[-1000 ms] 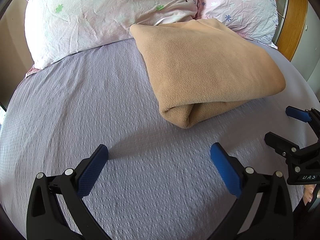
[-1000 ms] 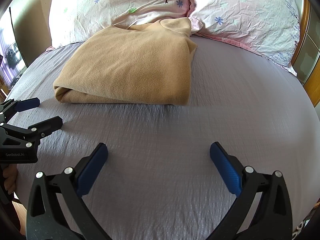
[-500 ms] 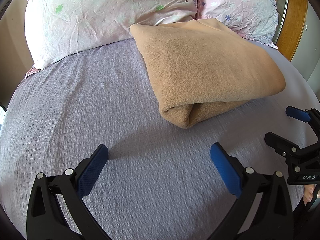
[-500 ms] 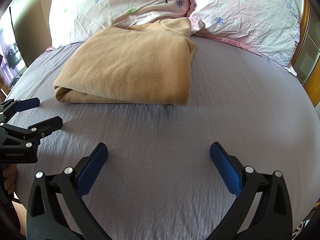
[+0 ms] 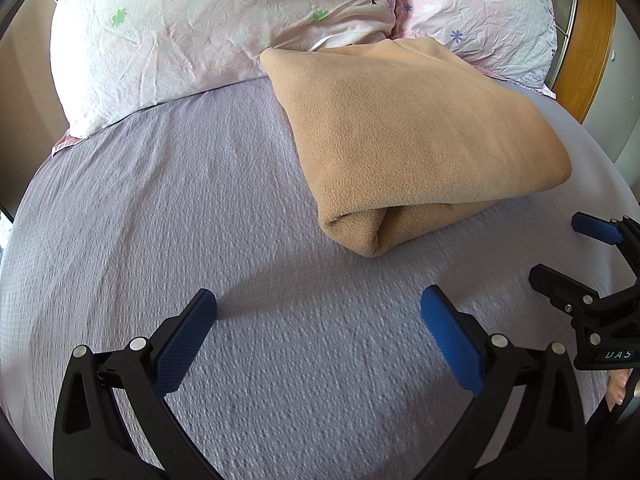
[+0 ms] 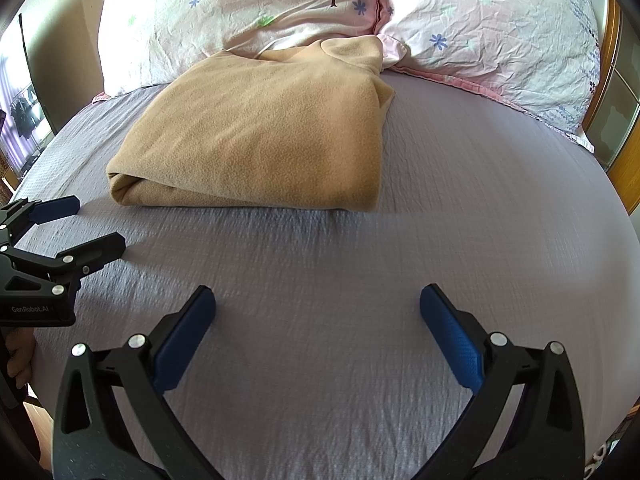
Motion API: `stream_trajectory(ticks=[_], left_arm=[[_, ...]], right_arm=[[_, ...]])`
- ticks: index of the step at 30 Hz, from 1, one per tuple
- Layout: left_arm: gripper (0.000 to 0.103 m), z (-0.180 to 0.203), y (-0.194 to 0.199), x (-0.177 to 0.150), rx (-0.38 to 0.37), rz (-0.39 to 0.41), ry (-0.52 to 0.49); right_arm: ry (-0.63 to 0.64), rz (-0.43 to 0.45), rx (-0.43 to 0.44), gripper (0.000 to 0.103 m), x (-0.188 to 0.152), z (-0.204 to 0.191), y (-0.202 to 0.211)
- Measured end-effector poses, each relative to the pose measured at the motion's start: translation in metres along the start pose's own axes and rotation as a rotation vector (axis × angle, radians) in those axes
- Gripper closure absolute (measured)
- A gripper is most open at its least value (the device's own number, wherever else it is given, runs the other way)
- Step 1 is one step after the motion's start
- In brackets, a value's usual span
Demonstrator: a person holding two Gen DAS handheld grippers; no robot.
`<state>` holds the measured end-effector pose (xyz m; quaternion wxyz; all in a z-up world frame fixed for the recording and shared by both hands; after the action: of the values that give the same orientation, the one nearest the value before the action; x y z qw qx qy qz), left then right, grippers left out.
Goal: Fold small clothes
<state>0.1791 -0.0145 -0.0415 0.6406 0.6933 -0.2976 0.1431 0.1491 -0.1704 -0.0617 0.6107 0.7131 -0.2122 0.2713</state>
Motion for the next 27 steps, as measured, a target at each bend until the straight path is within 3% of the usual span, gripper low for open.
stream_trajectory(ticks=[27], left_arm=[[0.001,-0.0004,0.0002,0.0001,0.006,0.013,0.010]], right_arm=[[-0.001,0.001,0.000,0.002,0.0002,-0.0001,0.0000]])
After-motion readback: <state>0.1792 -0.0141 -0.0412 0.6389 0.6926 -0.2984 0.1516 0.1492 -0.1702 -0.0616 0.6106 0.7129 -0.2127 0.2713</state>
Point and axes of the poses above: each gripper's, at about its wrist camera, not at the fingertips, and y roughly against the way its jaws point, z to its right, x to its top, the point moved 8 cm from there along -y, roughly the way its jaws point, and after that the axes turned 8 degrees about x, right-handed, at the moved point
